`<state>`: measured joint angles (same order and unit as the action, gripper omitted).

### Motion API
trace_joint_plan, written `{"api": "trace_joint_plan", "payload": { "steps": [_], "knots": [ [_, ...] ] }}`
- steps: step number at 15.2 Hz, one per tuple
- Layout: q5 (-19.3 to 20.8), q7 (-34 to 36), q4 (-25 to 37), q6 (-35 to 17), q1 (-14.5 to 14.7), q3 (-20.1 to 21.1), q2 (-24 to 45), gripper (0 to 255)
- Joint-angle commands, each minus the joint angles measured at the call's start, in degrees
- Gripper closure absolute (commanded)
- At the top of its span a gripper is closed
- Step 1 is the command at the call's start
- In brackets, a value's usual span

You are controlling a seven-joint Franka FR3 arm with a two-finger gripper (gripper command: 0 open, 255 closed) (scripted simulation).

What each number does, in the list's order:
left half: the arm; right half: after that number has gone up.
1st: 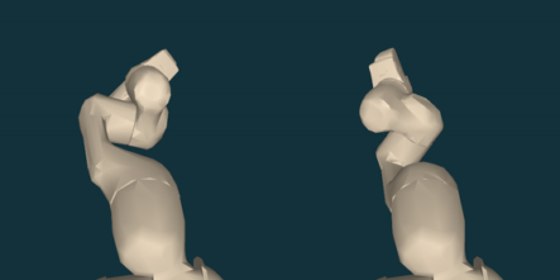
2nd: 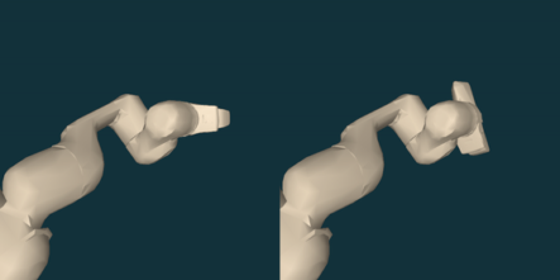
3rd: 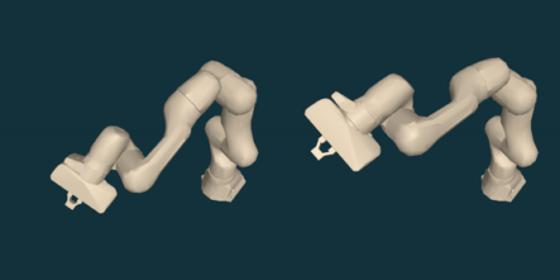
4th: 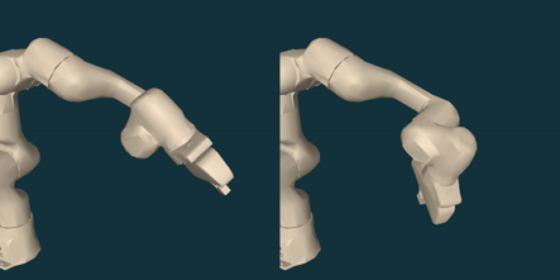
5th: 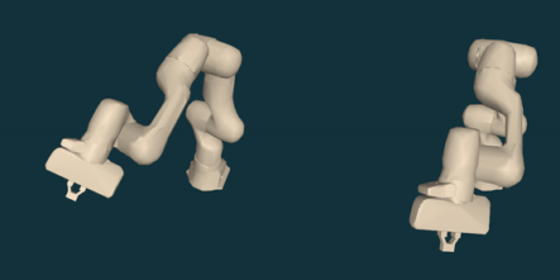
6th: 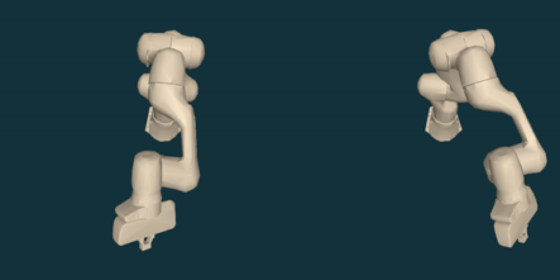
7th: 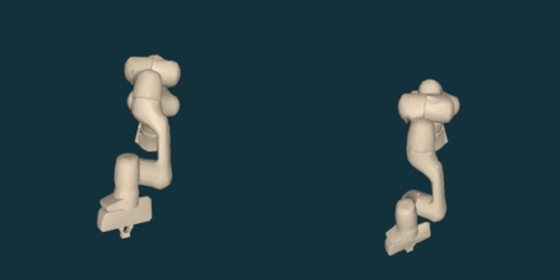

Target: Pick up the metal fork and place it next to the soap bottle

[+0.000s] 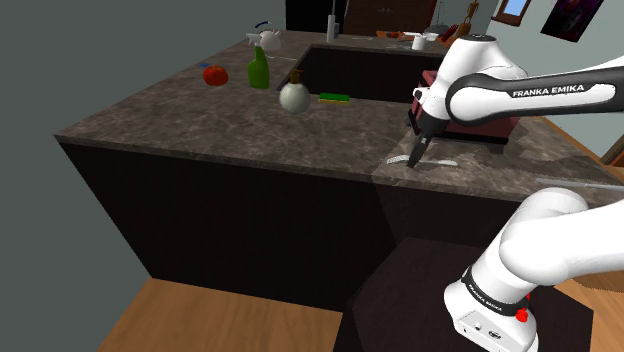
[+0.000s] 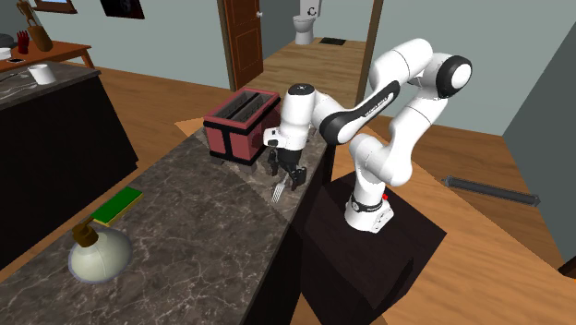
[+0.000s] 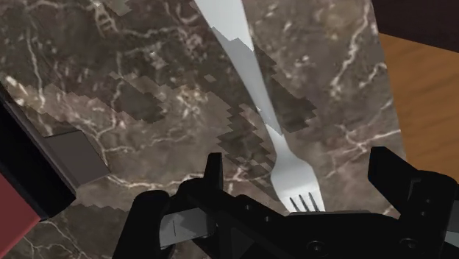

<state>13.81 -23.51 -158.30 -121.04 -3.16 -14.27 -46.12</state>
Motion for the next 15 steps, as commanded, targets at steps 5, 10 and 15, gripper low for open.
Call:
{"api": "trace_joint_plan", "payload": {
  "steps": [5, 10, 15],
  "knots": [
    [0.41, 0.13, -1.44, -2.75, -0.09, -0.45, 1.27, 0],
    [0.41, 0.13, -1.44, -2.74, -0.09, -0.45, 1.26, 255],
    [0.41, 0.12, -1.45, -2.73, -0.10, -0.46, 1.25, 255]
  ]
}}
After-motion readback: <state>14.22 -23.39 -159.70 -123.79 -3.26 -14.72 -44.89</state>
